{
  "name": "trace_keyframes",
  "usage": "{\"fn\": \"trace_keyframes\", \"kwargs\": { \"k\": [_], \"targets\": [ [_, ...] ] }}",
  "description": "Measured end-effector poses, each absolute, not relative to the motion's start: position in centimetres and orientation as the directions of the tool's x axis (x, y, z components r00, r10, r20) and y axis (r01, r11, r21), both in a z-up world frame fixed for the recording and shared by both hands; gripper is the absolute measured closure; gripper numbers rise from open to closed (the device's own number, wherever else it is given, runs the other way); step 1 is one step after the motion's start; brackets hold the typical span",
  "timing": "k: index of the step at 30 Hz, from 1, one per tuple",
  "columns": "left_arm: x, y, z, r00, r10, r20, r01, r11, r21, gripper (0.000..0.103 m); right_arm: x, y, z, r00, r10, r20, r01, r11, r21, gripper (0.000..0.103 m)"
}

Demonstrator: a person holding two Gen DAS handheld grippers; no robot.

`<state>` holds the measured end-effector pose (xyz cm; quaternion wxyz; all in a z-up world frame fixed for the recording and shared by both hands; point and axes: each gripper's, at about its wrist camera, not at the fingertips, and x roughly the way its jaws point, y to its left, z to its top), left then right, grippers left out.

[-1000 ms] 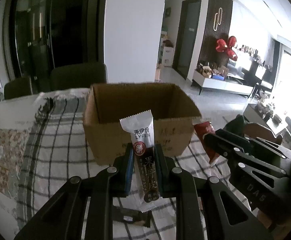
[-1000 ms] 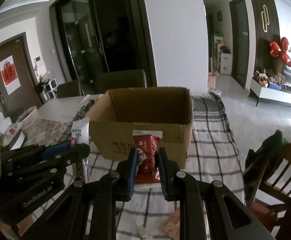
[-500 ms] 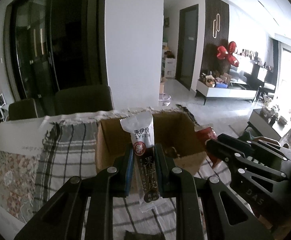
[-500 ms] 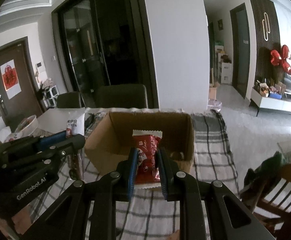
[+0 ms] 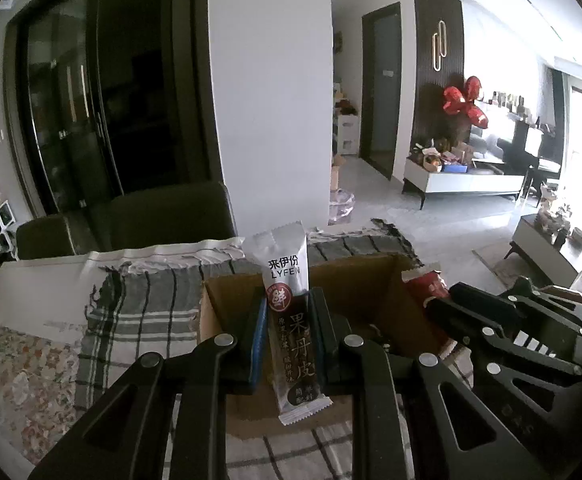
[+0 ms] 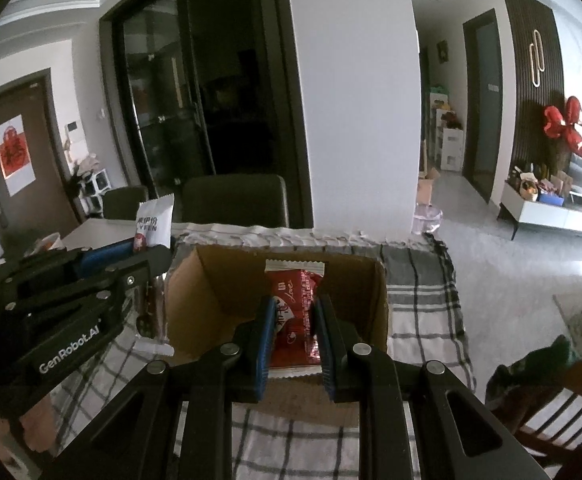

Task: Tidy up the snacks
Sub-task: 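Open both tools to drop the packets into the box, then move both tools back down toward the remaining snacks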

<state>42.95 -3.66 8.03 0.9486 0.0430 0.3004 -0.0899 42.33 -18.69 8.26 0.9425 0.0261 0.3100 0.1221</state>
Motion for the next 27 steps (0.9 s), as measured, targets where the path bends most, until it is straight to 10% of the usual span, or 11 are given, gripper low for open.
{"fn": "trace_keyframes", "kwargs": {
  "k": [7, 16, 27],
  "targets": [
    [45.7, -3.6, 6.2, 0.770, -0.157, -0.619, 0.208, 0.978, 0.010, 0.082, 44.6, -18.5, 6.6, 0.760, 0.245, -0.602, -0.206, 0.969, 0.135, 0.081],
    [44.6, -3.1, 6.1, 0.791, -0.133, -0.598, 0.192, 0.981, 0.035, 0.046, 45.5, -19.6, 5.4, 0.742, 0.251, -0.622, -0.177, 0.968, 0.180, 0.061],
    [37.9, -2.4, 7.0, 0.813, -0.141, -0.565, 0.195, 0.980, 0.036, 0.041, 40.2, -19.8, 6.6, 0.774, 0.226, -0.591, -0.183, 0.974, 0.134, 0.061]
  ]
}}
